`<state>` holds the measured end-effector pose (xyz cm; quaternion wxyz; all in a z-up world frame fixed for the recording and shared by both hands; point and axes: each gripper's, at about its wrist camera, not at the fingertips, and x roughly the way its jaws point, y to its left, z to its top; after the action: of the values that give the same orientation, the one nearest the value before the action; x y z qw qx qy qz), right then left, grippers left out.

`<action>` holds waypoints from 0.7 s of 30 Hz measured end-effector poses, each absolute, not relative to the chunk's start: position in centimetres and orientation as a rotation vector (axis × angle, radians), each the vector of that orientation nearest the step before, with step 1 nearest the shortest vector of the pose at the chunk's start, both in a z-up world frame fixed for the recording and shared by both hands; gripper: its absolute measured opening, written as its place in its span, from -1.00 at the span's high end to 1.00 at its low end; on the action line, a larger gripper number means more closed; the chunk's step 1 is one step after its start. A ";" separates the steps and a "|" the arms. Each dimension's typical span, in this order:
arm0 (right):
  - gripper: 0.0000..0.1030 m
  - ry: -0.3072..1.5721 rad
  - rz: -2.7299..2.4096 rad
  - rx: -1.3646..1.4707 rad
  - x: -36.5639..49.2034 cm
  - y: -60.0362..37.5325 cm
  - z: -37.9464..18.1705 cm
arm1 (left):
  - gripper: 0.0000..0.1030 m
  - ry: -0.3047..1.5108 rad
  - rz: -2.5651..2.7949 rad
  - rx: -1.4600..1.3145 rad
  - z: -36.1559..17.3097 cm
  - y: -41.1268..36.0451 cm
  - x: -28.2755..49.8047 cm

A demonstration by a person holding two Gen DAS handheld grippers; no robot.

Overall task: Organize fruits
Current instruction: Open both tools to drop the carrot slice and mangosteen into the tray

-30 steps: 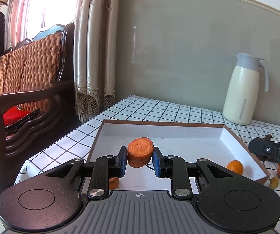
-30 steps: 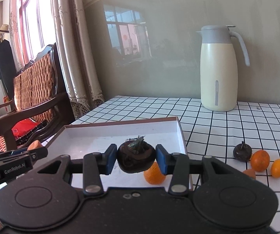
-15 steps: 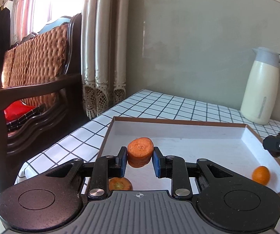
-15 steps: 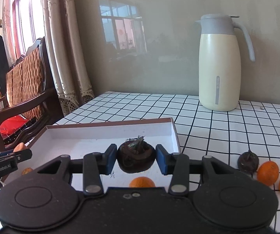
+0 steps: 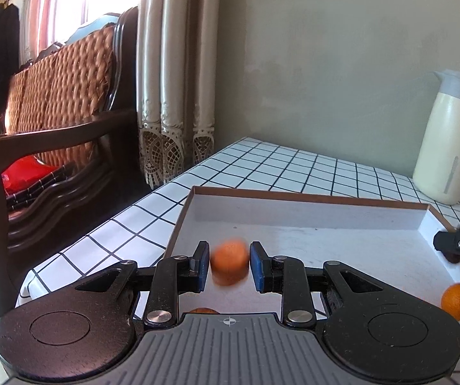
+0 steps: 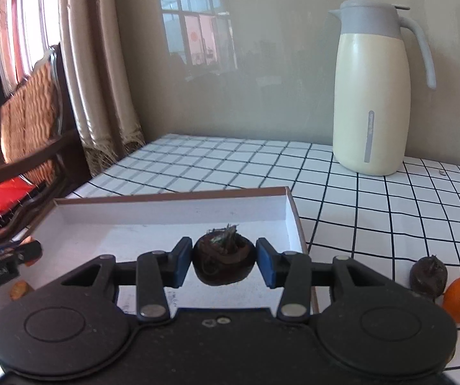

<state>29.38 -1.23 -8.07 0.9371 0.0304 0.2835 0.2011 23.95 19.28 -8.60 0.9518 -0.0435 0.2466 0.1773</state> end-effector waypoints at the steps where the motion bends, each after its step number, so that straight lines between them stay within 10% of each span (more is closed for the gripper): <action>1: -0.62 0.555 0.394 0.069 29.2 -1.3 -7.9 | 0.44 0.506 0.355 -0.090 -8.6 19.4 24.1; 2: -0.63 0.516 0.378 0.076 28.8 -1.4 -7.5 | 0.07 0.504 0.356 -0.081 -8.5 19.3 24.2; 3: -0.61 0.488 0.374 0.082 28.5 -1.6 -7.2 | -0.71 0.500 0.370 -0.077 -8.3 19.3 24.3; 4: -0.61 0.473 0.374 0.092 28.3 -1.8 -6.9 | -0.94 0.486 0.392 -0.081 -8.0 19.3 24.1; 21: -0.88 0.437 0.417 0.140 24.6 -4.1 -4.1 | -1.00 0.391 0.409 -0.006 -4.1 16.7 19.8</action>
<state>24.60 -4.14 -4.13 0.9523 0.0687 0.2149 0.2054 19.84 16.66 -4.06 0.9602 -0.0029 0.1931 0.2019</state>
